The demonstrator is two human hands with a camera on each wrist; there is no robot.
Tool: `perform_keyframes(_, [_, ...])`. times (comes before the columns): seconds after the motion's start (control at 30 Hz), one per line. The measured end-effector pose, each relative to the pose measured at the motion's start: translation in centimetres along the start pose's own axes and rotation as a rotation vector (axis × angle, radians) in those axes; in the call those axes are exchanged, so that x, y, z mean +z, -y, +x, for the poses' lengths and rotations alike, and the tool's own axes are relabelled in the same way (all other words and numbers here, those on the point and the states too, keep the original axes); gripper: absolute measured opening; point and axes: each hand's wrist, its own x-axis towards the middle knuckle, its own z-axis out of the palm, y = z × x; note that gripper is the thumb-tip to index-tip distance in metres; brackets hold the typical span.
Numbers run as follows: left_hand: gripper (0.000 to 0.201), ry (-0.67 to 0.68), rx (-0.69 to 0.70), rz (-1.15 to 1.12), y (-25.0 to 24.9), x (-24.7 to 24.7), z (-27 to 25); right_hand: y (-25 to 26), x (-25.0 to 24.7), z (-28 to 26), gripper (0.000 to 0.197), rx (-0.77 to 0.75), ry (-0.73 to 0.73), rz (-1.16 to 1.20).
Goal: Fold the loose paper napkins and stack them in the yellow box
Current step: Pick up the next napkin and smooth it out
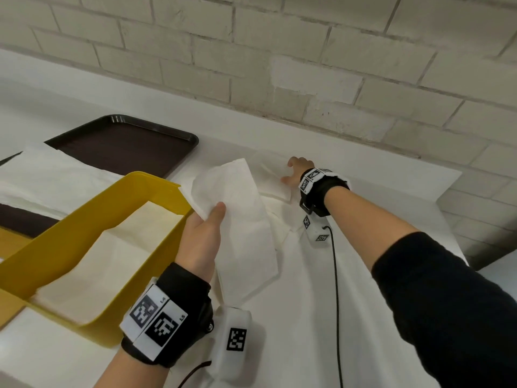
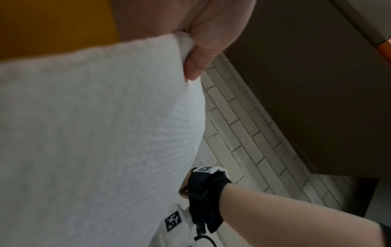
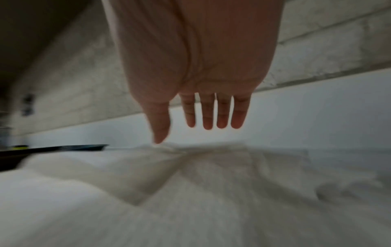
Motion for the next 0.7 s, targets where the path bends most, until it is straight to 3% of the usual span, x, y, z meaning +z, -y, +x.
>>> perform_keyframes(0.1, [0.013,-0.028,-0.027,-0.026,-0.3,-0.3,0.1,-0.4,0.6,1.3,0.069,0.035,0.081,0.030])
perform_keyframes(0.23, [0.016,-0.070,-0.045,-0.023,-0.5,-0.7,0.2,-0.7,2.0,2.7,0.057,0.003,0.188,-0.124])
perform_keyframes(0.43, [0.032,-0.097,-0.032,-0.011,-0.7,-1.0,0.4,0.7,1.1,3.1,0.033,-0.066,0.045,-0.132])
perform_keyframes(0.6, [0.034,-0.085,-0.012,0.006,-0.7,-1.3,0.6,1.3,-2.2,0.3,0.032,-0.097,-0.072,0.083])
perform_keyframes(0.7, [0.036,-0.073,-0.019,-0.010,-0.4,-1.3,0.6,1.1,-4.8,-3.8,0.026,-0.213,-0.115,0.280])
